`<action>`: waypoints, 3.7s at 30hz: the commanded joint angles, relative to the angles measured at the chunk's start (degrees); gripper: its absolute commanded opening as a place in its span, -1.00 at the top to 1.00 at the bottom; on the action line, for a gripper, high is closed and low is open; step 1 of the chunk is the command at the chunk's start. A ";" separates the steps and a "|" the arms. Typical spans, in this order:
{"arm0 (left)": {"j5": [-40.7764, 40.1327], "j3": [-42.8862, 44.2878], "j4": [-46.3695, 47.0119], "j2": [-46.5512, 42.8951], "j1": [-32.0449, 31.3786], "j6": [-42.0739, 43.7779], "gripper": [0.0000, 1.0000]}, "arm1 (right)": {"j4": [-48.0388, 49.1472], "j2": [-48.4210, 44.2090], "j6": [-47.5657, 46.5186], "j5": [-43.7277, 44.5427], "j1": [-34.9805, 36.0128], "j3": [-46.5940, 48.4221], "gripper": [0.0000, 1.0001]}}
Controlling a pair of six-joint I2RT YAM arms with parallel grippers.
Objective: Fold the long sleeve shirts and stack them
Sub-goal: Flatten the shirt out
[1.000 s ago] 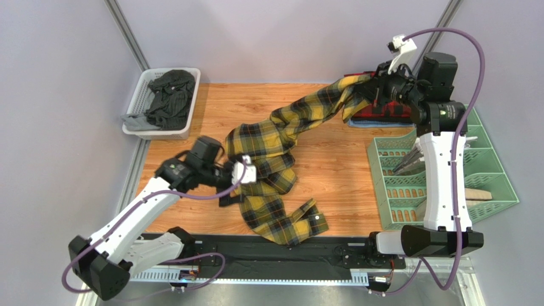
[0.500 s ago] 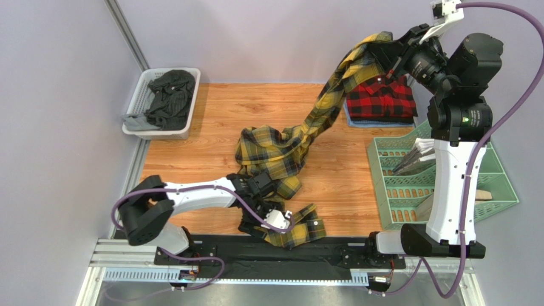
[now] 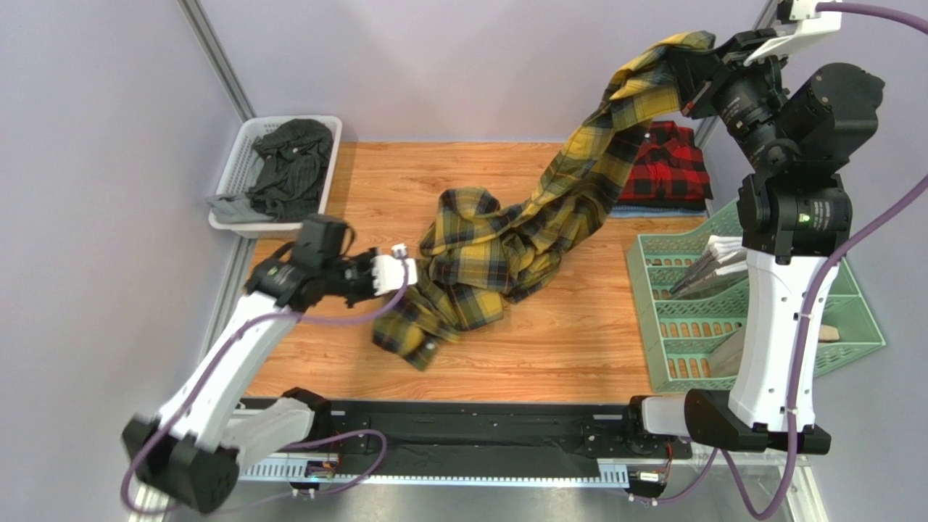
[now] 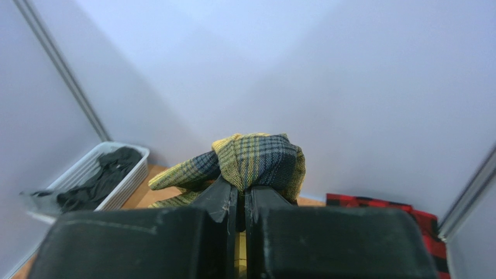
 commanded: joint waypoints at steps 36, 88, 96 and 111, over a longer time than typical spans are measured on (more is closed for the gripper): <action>-6.14 12.59 33.54 40.54 -1.85 -6.38 -0.38 | 9.26 -1.45 -0.10 -0.36 0.03 -7.47 1.00; 0.34 24.64 6.39 36.42 17.31 -23.17 1.00 | 42.99 -16.76 -63.10 18.35 49.68 -92.89 -0.52; 0.79 22.53 7.18 35.98 18.28 -23.09 1.00 | 50.20 -10.86 -68.74 20.47 49.60 -95.10 -0.45; 1.23 24.28 5.86 35.45 20.47 -22.38 1.00 | 38.04 -16.38 -60.16 18.48 39.51 -82.81 1.00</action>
